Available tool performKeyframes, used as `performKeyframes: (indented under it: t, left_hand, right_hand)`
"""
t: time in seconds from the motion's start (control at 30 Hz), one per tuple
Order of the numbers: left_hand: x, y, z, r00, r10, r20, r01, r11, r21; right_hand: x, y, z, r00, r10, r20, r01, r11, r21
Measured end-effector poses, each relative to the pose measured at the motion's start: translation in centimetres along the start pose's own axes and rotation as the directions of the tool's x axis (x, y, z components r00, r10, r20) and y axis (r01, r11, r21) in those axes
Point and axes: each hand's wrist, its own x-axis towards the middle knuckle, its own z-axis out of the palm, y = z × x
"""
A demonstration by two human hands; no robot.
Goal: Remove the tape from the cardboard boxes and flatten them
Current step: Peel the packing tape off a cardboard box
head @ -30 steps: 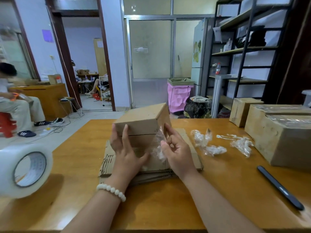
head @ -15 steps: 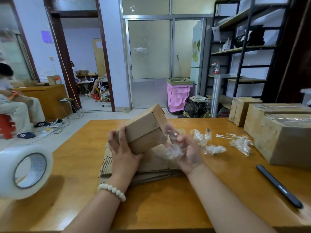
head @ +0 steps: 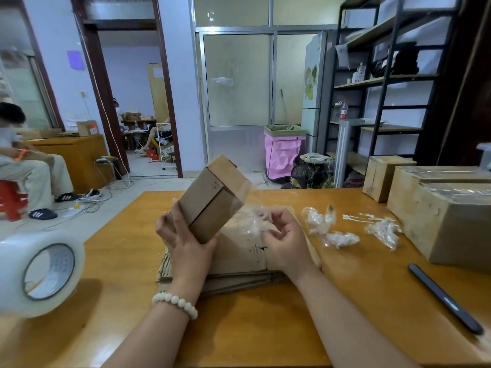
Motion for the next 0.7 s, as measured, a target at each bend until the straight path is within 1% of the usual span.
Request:
performKeyframes:
  t: [0.03, 0.1, 0.2, 0.27, 0.3, 0.37, 0.4, 0.43, 0.47, 0.53, 0.57, 0.6, 0.63, 0.67, 0.7]
  left_hand:
    - [0.0, 0.1, 0.0, 1.000, -0.006, -0.007, 0.006, 1.000, 0.006]
    - [-0.1, 0.2, -0.1, 1.000, 0.014, -0.025, -0.014, 1.000, 0.013]
    - [-0.1, 0.0, 0.0, 0.992, 0.121, -0.023, -0.120, 0.991, 0.058]
    - [-0.2, 0.0, 0.0, 0.983, 0.183, -0.009, -0.181, 0.979, 0.093]
    - [-0.2, -0.1, 0.1, 0.977, 0.214, -0.004, -0.212, 0.970, 0.115]
    - [-0.3, -0.2, 0.3, 0.961, 0.276, 0.001, -0.273, 0.949, 0.160]
    - [-0.3, -0.3, 0.3, 0.959, 0.283, 0.005, -0.280, 0.946, 0.166]
    - [-0.3, -0.2, 0.3, 0.963, 0.270, 0.015, -0.269, 0.950, 0.160]
    - [-0.3, -0.2, 0.3, 0.968, 0.251, 0.028, -0.252, 0.956, 0.151]
    - [-0.3, -0.2, 0.4, 0.976, 0.212, 0.045, -0.216, 0.968, 0.124]
    - [-0.2, -0.2, 0.4, 0.979, 0.199, 0.044, -0.203, 0.974, 0.102]
    - [-0.2, -0.1, 0.4, 0.981, 0.188, 0.038, -0.190, 0.979, 0.076]
    - [-0.2, -0.1, 0.4, 0.983, 0.180, 0.029, -0.181, 0.982, 0.048]
    - [-0.2, 0.0, 0.4, 0.984, 0.175, 0.020, -0.175, 0.984, 0.024]
    - [-0.2, 0.0, 0.5, 0.984, 0.177, 0.010, -0.177, 0.984, 0.005]
  right_hand:
    - [-0.1, 0.3, 0.2, 0.999, -0.031, 0.022, 0.032, 0.997, -0.065]
    - [-0.2, 0.6, 0.4, 0.999, -0.037, 0.014, 0.038, 0.991, -0.125]
    - [-0.1, 0.3, 0.3, 0.996, -0.053, -0.072, 0.045, 0.993, -0.111]
    - [-0.1, 0.2, 0.4, 0.992, -0.079, -0.098, 0.061, 0.983, -0.171]
    - [-0.2, 0.2, 0.4, 0.987, -0.130, -0.091, 0.106, 0.967, -0.232]
    - [-0.2, 0.7, 0.5, 0.953, -0.294, -0.072, 0.250, 0.900, -0.357]
    - [-0.1, 0.9, 0.4, 0.938, -0.338, -0.073, 0.288, 0.882, -0.372]
    - [-0.2, 0.8, 0.5, 0.940, -0.328, -0.093, 0.278, 0.896, -0.346]
    - [-0.2, 0.6, 0.6, 0.952, -0.277, -0.129, 0.233, 0.931, -0.280]
    - [-0.2, 0.3, 0.7, 0.975, -0.099, -0.199, 0.080, 0.992, -0.100]
    - [-0.1, 0.0, 0.8, 0.979, 0.006, -0.203, -0.002, 1.000, 0.022]
    - [0.1, -0.3, 0.7, 0.978, 0.107, -0.177, -0.076, 0.982, 0.173]
    - [0.4, -0.5, 0.7, 0.971, 0.199, -0.133, -0.143, 0.928, 0.343]
    - [0.6, -0.6, 0.6, 0.959, 0.269, -0.086, -0.192, 0.844, 0.501]
    - [0.8, -0.8, 0.5, 0.947, 0.318, -0.045, -0.223, 0.753, 0.619]
